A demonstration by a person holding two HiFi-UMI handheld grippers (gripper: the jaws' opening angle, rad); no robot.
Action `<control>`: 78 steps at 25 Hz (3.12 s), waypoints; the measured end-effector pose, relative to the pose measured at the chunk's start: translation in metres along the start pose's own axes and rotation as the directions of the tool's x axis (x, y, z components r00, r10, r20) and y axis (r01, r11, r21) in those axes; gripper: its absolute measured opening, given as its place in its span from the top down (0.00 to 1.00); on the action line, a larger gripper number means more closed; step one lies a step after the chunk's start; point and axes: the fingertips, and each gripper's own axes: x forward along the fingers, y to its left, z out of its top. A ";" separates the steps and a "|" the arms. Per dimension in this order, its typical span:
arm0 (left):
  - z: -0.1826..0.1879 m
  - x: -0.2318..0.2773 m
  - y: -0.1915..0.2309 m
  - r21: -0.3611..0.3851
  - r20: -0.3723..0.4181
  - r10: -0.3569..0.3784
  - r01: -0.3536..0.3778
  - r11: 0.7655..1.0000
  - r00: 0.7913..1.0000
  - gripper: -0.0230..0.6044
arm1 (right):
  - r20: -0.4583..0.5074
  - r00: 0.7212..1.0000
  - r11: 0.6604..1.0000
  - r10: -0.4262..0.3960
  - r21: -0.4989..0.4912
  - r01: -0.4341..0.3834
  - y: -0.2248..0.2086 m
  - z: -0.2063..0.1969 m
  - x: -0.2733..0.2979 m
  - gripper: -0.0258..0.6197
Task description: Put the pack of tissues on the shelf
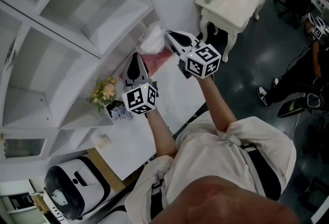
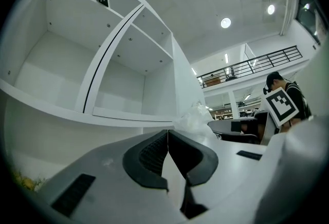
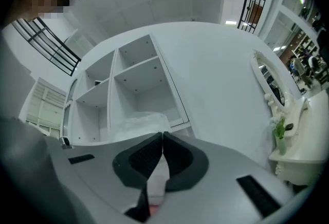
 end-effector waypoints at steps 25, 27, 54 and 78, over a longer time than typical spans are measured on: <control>0.008 0.018 0.020 0.022 0.015 0.044 -0.044 0.999 0.999 0.95 | -0.051 0.985 0.984 0.165 -0.052 -0.168 0.022 0.063 0.119 0.85; 0.013 0.018 0.025 0.030 0.024 0.049 -0.050 0.998 0.999 0.95 | -0.096 0.981 0.983 0.168 -0.055 -0.173 0.025 0.063 0.137 0.85; 0.027 0.037 0.042 0.024 0.089 0.026 -0.029 0.999 0.996 0.95 | -0.679 0.731 0.804 0.069 -0.396 -0.444 0.056 0.004 0.246 0.85; 0.032 -0.014 0.062 0.032 0.091 0.141 -0.144 0.989 0.986 0.95 | -0.454 0.867 0.825 0.208 -0.395 -0.405 0.077 0.025 0.173 0.53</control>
